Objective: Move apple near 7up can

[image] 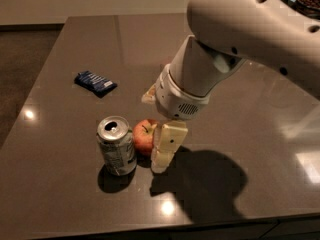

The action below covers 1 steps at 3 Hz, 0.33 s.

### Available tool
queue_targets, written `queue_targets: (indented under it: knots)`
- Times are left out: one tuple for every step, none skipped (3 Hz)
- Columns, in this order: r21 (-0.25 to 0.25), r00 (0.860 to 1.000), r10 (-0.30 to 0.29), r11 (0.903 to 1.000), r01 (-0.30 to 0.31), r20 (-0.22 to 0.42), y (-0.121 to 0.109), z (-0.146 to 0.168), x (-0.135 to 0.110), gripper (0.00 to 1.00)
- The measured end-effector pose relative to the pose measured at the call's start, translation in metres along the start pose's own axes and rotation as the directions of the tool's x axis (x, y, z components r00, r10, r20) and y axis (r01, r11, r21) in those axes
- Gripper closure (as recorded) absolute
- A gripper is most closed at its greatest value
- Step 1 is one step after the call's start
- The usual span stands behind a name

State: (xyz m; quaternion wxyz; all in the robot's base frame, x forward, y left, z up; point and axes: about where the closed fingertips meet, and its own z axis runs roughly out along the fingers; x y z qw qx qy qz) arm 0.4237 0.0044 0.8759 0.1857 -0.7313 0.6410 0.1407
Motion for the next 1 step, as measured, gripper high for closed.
queue_targets:
  knots:
    - [0.000, 1.000, 0.000, 1.0000, 0.000, 0.000, 0.0000, 0.0000, 0.0000, 0.00]
